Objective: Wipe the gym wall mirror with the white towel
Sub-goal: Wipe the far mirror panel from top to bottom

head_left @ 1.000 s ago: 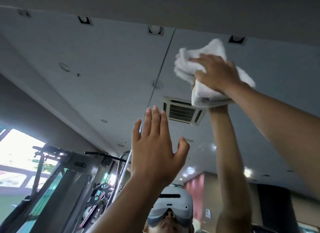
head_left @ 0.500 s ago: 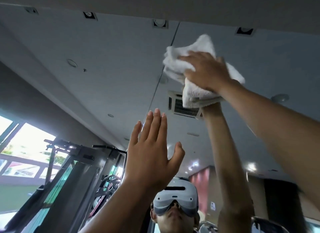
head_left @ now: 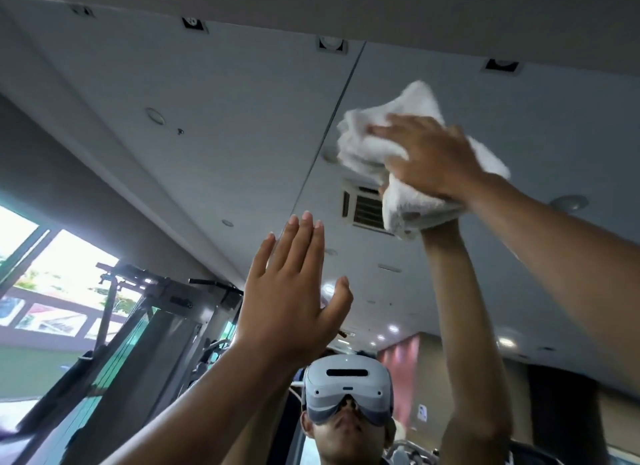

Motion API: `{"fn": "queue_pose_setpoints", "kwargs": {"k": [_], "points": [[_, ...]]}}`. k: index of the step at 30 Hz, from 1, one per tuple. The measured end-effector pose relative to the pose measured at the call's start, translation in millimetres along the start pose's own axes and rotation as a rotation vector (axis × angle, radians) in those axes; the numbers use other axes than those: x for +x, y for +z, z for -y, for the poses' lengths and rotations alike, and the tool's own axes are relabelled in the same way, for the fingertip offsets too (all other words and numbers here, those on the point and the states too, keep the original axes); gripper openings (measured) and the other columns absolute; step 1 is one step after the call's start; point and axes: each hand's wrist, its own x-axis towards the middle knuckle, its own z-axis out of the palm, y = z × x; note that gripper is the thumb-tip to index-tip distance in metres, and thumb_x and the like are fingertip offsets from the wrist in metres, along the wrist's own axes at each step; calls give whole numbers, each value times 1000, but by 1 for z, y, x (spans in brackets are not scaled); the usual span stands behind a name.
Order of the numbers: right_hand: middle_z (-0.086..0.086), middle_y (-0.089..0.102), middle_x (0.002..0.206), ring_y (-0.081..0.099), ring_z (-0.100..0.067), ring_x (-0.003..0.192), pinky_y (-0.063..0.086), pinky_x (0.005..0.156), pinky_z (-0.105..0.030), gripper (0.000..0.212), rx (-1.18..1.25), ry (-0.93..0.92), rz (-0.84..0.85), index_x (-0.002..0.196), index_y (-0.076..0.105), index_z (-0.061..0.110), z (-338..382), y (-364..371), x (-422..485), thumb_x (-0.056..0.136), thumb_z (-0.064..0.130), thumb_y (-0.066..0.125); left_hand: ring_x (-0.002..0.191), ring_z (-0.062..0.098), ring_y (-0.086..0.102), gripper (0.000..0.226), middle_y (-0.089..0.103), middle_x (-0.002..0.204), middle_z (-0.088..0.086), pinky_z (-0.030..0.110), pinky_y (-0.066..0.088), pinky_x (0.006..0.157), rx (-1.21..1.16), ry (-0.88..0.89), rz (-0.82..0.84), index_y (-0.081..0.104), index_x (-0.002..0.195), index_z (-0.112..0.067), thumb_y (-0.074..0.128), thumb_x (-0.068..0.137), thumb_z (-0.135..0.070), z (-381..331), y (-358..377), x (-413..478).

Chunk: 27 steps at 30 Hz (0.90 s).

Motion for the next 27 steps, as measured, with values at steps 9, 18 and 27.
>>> {"fn": "queue_pose_setpoints", "kwargs": {"k": [9,18,27], "points": [[11,23,164,18,-12,150,16,114,-46,54,31,-189,-31,150,34,49,81,25,-16,96,44,40,154,16,2,79,9,164,2,32,1,124,27,34,-21,19,158,-12,14,95,-59,3,1,-2],[2,40,154,31,-22,142,23,108,-48,51,51,413,-254,141,49,38,-12,19,-11,90,36,44,153,19,9,73,16,163,3,27,5,122,107,29,-62,21,156,-14,8,100,-60,4,8,-8],[19,22,163,17,-8,150,21,114,-54,56,30,-288,119,147,33,55,-26,0,-41,91,48,29,153,11,-14,85,-3,166,1,39,0,126,103,-117,32,6,158,-18,1,92,-71,-21,7,-41]]}}
